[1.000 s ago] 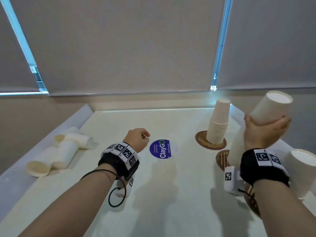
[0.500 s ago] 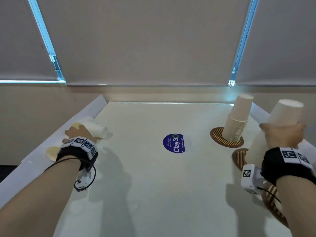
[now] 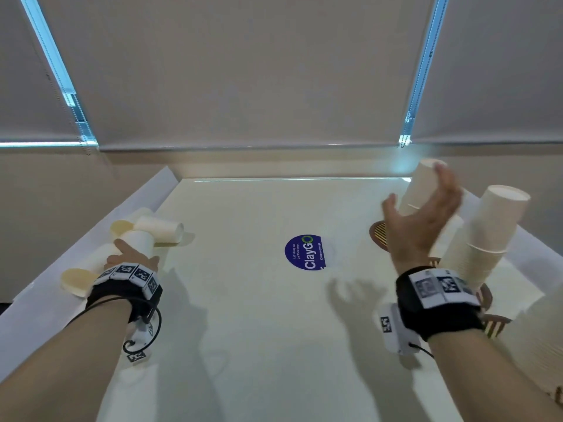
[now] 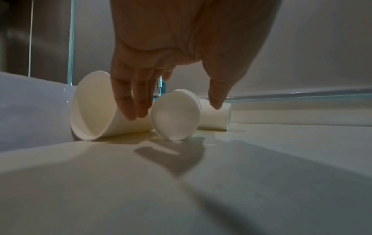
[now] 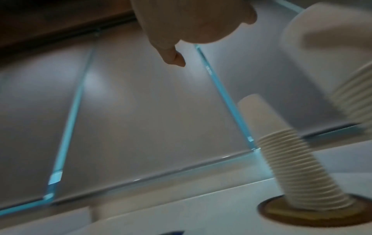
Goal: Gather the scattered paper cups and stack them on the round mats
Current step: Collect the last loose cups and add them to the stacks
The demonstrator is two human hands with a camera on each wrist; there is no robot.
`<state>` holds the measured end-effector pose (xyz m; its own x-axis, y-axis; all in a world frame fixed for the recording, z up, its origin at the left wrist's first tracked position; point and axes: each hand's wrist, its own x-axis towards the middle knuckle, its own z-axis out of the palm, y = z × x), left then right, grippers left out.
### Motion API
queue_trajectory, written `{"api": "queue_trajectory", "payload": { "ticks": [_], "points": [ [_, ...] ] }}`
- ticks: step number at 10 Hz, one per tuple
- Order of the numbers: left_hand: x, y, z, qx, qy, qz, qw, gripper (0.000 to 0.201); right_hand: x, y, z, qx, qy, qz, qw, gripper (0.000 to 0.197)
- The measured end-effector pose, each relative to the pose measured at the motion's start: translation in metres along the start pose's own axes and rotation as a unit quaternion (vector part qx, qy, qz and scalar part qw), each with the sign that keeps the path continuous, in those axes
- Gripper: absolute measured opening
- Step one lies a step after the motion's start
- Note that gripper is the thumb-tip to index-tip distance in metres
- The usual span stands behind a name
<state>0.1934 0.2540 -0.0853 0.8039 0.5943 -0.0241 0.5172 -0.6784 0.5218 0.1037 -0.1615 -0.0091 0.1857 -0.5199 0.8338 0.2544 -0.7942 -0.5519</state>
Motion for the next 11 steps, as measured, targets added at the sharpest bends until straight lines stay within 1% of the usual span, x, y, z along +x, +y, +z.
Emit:
{"api": "queue_trajectory", "payload": {
  "ticks": [1,2,3,4,5,6,7,8,9,10,11],
  "points": [
    [0.000,-0.004,0.001,-0.023,-0.001,-0.012,1.000,0.066,-0.036,-0.020,0.022,0.058,-0.128,-0.048,0.989,0.053],
    [-0.002,0.000,0.003,-0.035,0.008,-0.018,0.999,0.059,-0.070,-0.032,0.036,0.077,-0.270,-0.074,0.957,0.047],
    [-0.022,0.018,-0.014,-0.052,0.020,0.039,0.998,0.054,-0.090,-0.049,0.047,0.067,-0.418,-0.100,0.900,0.060],
    [-0.056,0.040,-0.033,-0.095,-0.067,0.166,0.979,0.065,-0.102,-0.072,0.058,0.046,-0.539,-0.118,0.833,0.086],
    [-0.087,0.057,-0.044,-0.210,-0.182,0.252,0.927,0.058,-0.111,-0.091,0.067,0.031,-0.601,-0.087,0.794,0.103],
    [-0.097,0.065,-0.045,-0.248,-0.258,0.273,0.893,0.035,-0.111,-0.096,0.070,0.022,-0.624,-0.011,0.781,0.087],
    [-0.080,0.057,-0.044,-0.208,-0.220,0.268,0.915,0.053,-0.108,-0.092,0.068,0.007,-0.622,0.019,0.783,0.078],
    [-0.040,0.034,-0.045,0.022,-0.001,0.219,0.975,0.038,-0.109,-0.083,0.065,-0.009,-0.641,0.037,0.766,0.079],
    [-0.006,-0.003,-0.047,0.220,0.016,0.147,0.964,0.041,-0.109,-0.076,0.063,-0.009,-0.641,0.070,0.764,0.078],
    [0.005,-0.027,-0.042,0.261,-0.048,0.100,0.959,0.044,-0.108,-0.071,0.062,-0.009,-0.642,0.089,0.761,0.077],
    [-0.005,-0.024,-0.044,0.256,-0.017,0.106,0.961,0.039,-0.106,-0.066,0.063,0.017,-0.647,0.108,0.755,0.079]
  ]
}}
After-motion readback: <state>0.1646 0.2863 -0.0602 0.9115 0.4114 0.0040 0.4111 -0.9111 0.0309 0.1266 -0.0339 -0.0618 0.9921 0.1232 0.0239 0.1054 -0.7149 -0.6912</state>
